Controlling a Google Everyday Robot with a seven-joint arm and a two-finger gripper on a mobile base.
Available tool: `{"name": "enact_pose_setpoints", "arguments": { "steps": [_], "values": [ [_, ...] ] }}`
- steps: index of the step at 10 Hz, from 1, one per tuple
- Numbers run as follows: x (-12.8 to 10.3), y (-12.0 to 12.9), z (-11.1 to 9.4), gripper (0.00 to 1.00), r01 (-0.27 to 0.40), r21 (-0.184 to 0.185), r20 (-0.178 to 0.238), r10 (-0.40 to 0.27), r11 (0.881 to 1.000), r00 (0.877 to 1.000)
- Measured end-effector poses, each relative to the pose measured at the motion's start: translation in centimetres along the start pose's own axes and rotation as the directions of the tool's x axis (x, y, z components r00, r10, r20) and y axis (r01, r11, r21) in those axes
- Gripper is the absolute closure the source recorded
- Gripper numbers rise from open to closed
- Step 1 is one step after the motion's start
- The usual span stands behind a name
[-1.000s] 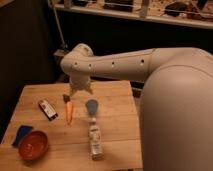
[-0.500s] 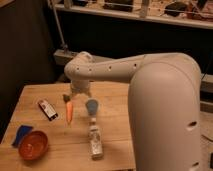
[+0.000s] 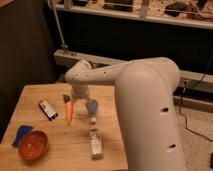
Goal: Place the ceramic cup in the ceramic bowl
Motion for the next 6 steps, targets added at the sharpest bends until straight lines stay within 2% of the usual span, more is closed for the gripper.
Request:
{"name": "enact_pose_setpoints", "arguments": {
  "steps": [2,3,4,5,6],
  "values": [
    [0.6,-0.3,2.0,0.35,-0.006,0.017,-0.032,0.007,1.000,0.999],
    [1.2,-0.6,3.8,0.39,-0.010,0.028,-0.059,0.011,1.000,0.998],
    [1.5,-0.7,4.8,0.45,-0.011,0.032,-0.072,0.013,0.999,0.997],
    [1.8,-0.8,5.7,0.57,-0.015,0.037,-0.085,0.018,0.999,0.996],
    [1.7,-0.8,6.0,0.66,-0.021,0.042,-0.086,0.025,0.999,0.996]
  ]
}}
